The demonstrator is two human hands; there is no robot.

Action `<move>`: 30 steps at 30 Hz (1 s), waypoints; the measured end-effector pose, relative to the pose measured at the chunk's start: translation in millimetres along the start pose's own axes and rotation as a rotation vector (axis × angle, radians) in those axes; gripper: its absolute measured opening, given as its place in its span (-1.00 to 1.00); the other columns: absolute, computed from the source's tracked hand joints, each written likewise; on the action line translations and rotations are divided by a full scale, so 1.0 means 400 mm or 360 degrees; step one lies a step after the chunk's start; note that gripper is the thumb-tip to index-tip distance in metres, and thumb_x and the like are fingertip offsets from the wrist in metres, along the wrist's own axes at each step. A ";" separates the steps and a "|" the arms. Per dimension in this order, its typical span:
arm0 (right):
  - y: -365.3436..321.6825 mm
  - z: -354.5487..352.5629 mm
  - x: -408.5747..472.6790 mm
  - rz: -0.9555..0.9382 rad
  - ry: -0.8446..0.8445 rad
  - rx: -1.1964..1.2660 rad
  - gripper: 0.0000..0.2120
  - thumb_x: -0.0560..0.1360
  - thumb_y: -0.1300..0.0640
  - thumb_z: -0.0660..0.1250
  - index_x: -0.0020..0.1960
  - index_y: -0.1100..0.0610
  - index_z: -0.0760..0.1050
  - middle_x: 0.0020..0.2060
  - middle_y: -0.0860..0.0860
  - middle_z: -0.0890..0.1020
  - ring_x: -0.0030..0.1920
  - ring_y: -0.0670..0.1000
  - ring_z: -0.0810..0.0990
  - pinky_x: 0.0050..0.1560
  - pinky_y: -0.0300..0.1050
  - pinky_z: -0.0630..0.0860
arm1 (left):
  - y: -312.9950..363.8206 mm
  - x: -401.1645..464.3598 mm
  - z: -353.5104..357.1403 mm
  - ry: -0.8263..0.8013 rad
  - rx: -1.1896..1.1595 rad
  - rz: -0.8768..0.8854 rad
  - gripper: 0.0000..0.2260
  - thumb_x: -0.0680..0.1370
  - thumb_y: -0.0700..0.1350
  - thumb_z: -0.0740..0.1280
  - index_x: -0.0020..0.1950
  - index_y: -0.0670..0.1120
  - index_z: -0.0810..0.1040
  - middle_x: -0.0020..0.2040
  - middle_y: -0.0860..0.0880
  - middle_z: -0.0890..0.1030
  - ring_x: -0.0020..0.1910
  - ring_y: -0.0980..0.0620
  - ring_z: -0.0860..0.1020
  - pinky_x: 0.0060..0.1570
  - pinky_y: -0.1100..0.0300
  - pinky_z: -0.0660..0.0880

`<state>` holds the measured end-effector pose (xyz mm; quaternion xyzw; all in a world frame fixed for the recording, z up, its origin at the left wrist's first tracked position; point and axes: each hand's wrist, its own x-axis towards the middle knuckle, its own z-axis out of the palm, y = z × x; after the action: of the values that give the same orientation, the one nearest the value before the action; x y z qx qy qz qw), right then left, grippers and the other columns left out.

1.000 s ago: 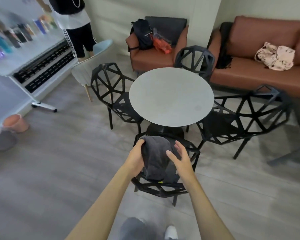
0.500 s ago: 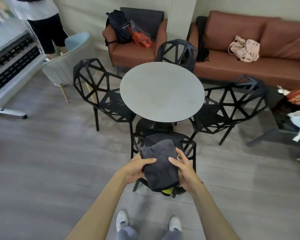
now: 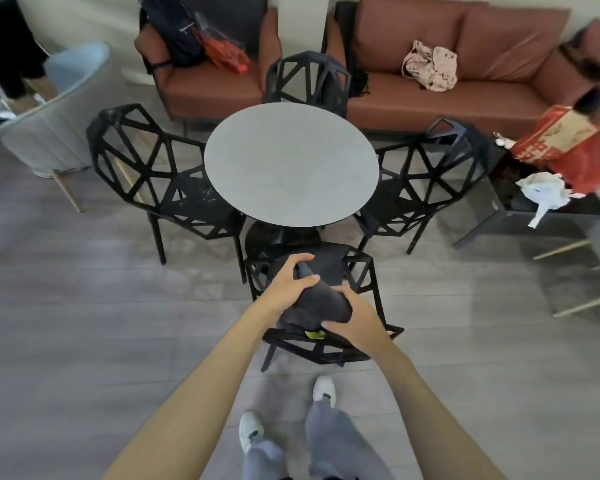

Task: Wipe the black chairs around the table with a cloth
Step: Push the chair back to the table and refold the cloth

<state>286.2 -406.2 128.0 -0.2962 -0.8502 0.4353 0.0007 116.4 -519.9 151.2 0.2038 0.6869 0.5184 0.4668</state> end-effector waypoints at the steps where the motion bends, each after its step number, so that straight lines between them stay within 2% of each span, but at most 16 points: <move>1: 0.009 -0.015 0.009 0.0051 0.0077 0.0065 -0.37 0.31 -0.03 0.66 0.30 -0.13 0.46 0.16 -0.18 0.61 0.22 -0.04 0.61 0.26 -0.08 0.58 | 0.008 0.006 -0.002 -0.0012 0.0069 -0.0020 -0.79 0.63 0.06 0.39 0.25 0.26 0.55 0.31 0.04 0.53 0.29 -0.01 0.52 0.33 -0.12 0.54; 2: 0.023 -0.030 0.018 0.0065 0.0135 0.0146 -0.40 0.28 -0.02 0.67 0.22 -0.13 0.47 0.08 -0.19 0.63 0.12 -0.08 0.64 0.16 -0.07 0.63 | 0.012 0.016 -0.003 -0.0023 0.0176 -0.0047 -0.83 0.61 0.14 0.39 0.20 0.23 0.59 0.28 0.05 0.55 0.27 0.00 0.53 0.30 -0.12 0.57; 3: 0.034 -0.047 0.030 0.0082 0.0168 0.0206 -0.42 0.28 0.02 0.69 0.19 -0.11 0.48 0.06 -0.17 0.64 0.08 -0.08 0.65 0.09 -0.12 0.65 | 0.013 0.028 -0.003 -0.0057 0.0347 -0.0067 -0.73 0.56 0.28 0.40 0.19 0.21 0.59 0.28 0.05 0.55 0.25 0.01 0.53 0.27 -0.11 0.58; 5: 0.034 -0.080 0.056 0.0085 0.0189 0.0260 -0.43 0.30 0.15 0.69 0.19 -0.02 0.49 0.05 -0.12 0.64 0.08 -0.04 0.64 -0.06 -0.26 0.60 | 0.010 0.048 -0.001 -0.0166 0.0871 -0.0116 -0.38 0.36 0.54 0.36 0.28 0.22 0.54 0.34 0.03 0.49 0.30 -0.01 0.48 0.29 -0.12 0.55; 7: 0.023 -0.107 0.089 0.0143 0.0128 0.0298 -0.38 0.30 0.23 0.67 0.25 0.00 0.46 0.04 -0.12 0.59 0.11 0.00 0.62 -0.08 -0.30 0.53 | 0.007 0.070 0.015 -0.0181 0.1301 -0.0042 -0.23 0.23 0.58 0.39 0.33 0.22 0.51 0.39 -0.03 0.41 0.38 -0.10 0.39 0.32 -0.16 0.48; 8: 0.022 -0.117 0.106 0.0151 0.0099 0.0360 -0.33 0.31 0.23 0.66 0.31 0.00 0.44 0.07 -0.09 0.59 0.12 0.01 0.61 -0.02 -0.26 0.54 | 0.006 0.085 0.023 -0.0189 0.1338 0.0064 -0.30 0.25 0.51 0.45 0.26 0.18 0.53 0.34 -0.02 0.46 0.35 -0.10 0.43 0.25 -0.10 0.51; 11: 0.054 -0.143 0.140 0.0141 0.0120 0.0640 -0.22 0.33 0.15 0.67 0.44 -0.13 0.40 0.16 -0.03 0.61 0.15 -0.03 0.62 0.14 -0.08 0.61 | 0.018 0.127 0.041 -0.0218 0.1048 0.0165 -0.63 0.38 0.18 0.61 0.04 0.08 0.57 0.00 0.10 0.64 0.03 -0.01 0.62 -0.07 0.13 0.51; 12: 0.071 -0.148 0.141 0.0186 0.0169 0.0846 -0.24 0.35 0.13 0.67 0.43 -0.17 0.42 0.18 -0.03 0.62 0.18 -0.04 0.63 0.16 -0.05 0.62 | 0.020 0.139 0.045 -0.0211 0.0926 0.0132 -0.66 0.41 0.14 0.61 0.04 0.07 0.60 -0.04 0.12 0.66 -0.02 0.02 0.64 -0.09 0.15 0.52; 14: 0.109 -0.146 0.141 0.0398 0.0240 0.1533 -0.28 0.36 0.11 0.65 0.44 -0.16 0.47 0.31 0.03 0.59 0.27 0.06 0.62 0.27 0.06 0.59 | 0.022 0.154 0.054 -0.0229 0.0748 0.0071 -0.67 0.45 0.14 0.58 0.11 0.05 0.64 -0.01 0.10 0.70 -0.03 0.08 0.66 -0.04 0.15 0.58; 16: 0.144 -0.125 0.138 0.0628 0.0127 0.2249 -0.23 0.35 0.01 0.65 0.49 0.00 0.45 0.37 0.16 0.57 0.34 0.18 0.59 0.35 0.15 0.52 | 0.019 0.163 0.077 -0.0254 0.0623 0.0022 -0.66 0.48 0.12 0.57 0.18 0.03 0.66 0.05 0.09 0.72 0.01 0.11 0.67 0.05 0.14 0.60; 18: 0.149 -0.097 0.123 0.0860 -0.0059 0.2571 -0.23 0.40 -0.11 0.58 0.49 0.15 0.42 0.33 0.22 0.60 0.36 0.23 0.57 0.38 0.24 0.45 | 0.008 0.172 0.103 -0.0195 0.0533 -0.0030 -0.65 0.47 0.11 0.59 0.18 0.01 0.67 0.05 0.06 0.72 0.02 0.10 0.68 0.08 0.11 0.60; 21: 0.137 -0.048 0.124 0.1066 -0.0126 0.2592 -0.47 0.54 -0.11 0.38 0.39 0.17 0.49 0.29 0.23 0.63 0.35 0.27 0.56 0.39 0.44 0.38 | -0.028 0.183 0.124 -0.0016 0.0443 -0.0125 -0.61 0.42 0.17 0.61 0.14 0.02 0.67 0.00 0.07 0.73 0.01 0.08 0.68 0.10 0.03 0.62; 24: 0.112 -0.019 0.146 0.1168 0.0115 0.2330 -0.49 0.45 0.02 0.54 0.35 0.08 0.52 0.25 0.16 0.66 0.28 0.20 0.61 0.37 0.33 0.46 | -0.063 0.171 0.125 0.0023 0.0362 -0.0255 -0.57 0.46 0.19 0.57 0.24 0.05 0.63 0.07 0.08 0.72 0.07 0.08 0.67 0.13 0.00 0.64; 26: 0.108 -0.008 0.156 0.1217 0.0328 0.2147 -0.48 0.45 0.06 0.57 0.36 -0.01 0.50 0.21 0.08 0.66 0.24 0.14 0.62 0.35 0.26 0.50 | -0.078 0.153 0.122 0.0027 0.0392 -0.0332 -0.52 0.51 0.21 0.50 0.34 0.03 0.53 0.15 0.08 0.67 0.11 0.08 0.63 0.05 0.10 0.62; 28: 0.121 0.001 0.156 0.1129 0.0450 0.1990 -0.38 0.42 0.01 0.59 0.42 -0.11 0.46 0.26 0.01 0.63 0.27 0.12 0.60 0.33 0.25 0.52 | -0.104 0.134 0.108 0.0209 0.0431 -0.0405 -0.49 0.59 0.21 0.40 0.44 0.01 0.42 0.24 0.05 0.59 0.18 0.08 0.55 0.07 0.20 0.48; 30: 0.140 -0.006 0.151 0.1000 0.0465 0.1666 -0.45 0.41 -0.01 0.58 0.34 -0.18 0.50 0.24 -0.04 0.64 0.25 0.09 0.61 0.29 0.19 0.56 | -0.150 0.111 0.076 0.0486 0.0399 -0.0506 -0.56 0.66 0.16 0.32 0.46 -0.02 0.41 0.26 0.01 0.56 0.21 0.03 0.52 0.13 0.16 0.41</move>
<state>265.1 -349.0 72.3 -0.5486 -0.3878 0.7285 0.1338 133.3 -492.7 77.3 0.0689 0.8317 0.3739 0.4045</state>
